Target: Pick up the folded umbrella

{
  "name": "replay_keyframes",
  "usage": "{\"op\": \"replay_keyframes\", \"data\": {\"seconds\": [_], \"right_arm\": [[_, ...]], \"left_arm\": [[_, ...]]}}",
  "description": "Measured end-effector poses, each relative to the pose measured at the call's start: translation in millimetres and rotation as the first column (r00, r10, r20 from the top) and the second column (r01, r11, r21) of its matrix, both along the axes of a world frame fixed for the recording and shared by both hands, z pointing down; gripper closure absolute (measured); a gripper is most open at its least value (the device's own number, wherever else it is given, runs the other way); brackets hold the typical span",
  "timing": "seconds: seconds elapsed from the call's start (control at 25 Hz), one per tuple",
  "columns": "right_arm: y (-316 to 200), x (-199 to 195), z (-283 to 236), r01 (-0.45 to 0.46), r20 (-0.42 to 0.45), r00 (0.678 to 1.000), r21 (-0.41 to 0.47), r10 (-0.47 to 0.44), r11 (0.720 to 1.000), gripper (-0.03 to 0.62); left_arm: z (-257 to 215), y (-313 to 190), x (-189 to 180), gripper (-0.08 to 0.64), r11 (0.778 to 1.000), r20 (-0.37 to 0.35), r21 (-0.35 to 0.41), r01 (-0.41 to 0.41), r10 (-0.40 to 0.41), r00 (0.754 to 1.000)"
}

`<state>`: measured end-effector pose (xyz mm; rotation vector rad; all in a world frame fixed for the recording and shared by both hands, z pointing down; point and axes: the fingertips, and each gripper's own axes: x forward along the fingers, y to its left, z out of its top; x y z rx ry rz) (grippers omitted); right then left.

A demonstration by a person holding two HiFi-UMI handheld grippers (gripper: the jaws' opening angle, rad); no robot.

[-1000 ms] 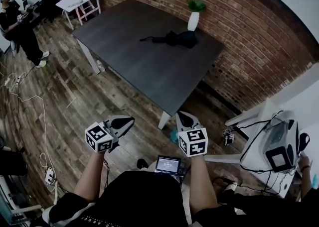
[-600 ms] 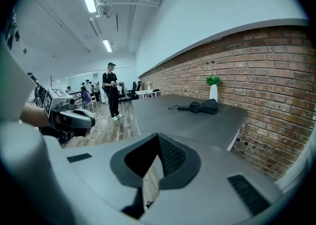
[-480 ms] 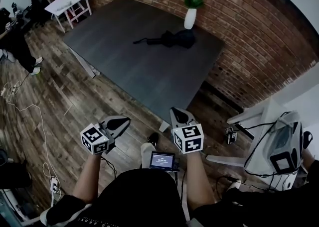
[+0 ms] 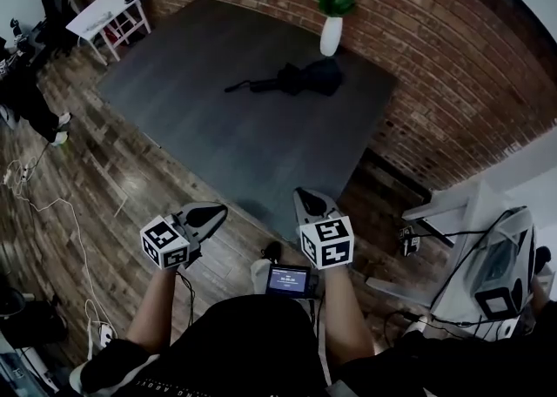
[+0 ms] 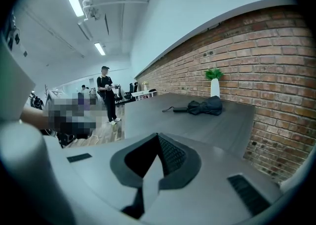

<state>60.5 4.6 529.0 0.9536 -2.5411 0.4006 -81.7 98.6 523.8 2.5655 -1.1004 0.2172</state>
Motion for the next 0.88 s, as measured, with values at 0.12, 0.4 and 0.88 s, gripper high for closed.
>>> {"op": "replay_keyframes", "data": {"seconds": [0.12, 0.4, 0.88], "right_arm": [[-24, 2, 0, -0.017, 0.003, 1.000, -0.012, 0.017, 1.000, 0.586], [-79, 6, 4, -0.060, 0.015, 0.998, -0.032, 0.060, 0.998, 0.586], [-121, 8, 18, -0.108, 0.013, 0.994, -0.070, 0.109, 0.992, 0.586]], "left_arm": [[-1, -26, 2, 0.557, 1.000, 0.006, -0.009, -0.024, 0.024, 1.000], [0, -87, -1, 0.557, 0.998, 0.025, -0.021, -0.059, 0.059, 0.998], [5, -144, -2, 0.557, 0.993, 0.034, -0.042, -0.108, 0.110, 0.993]]}}
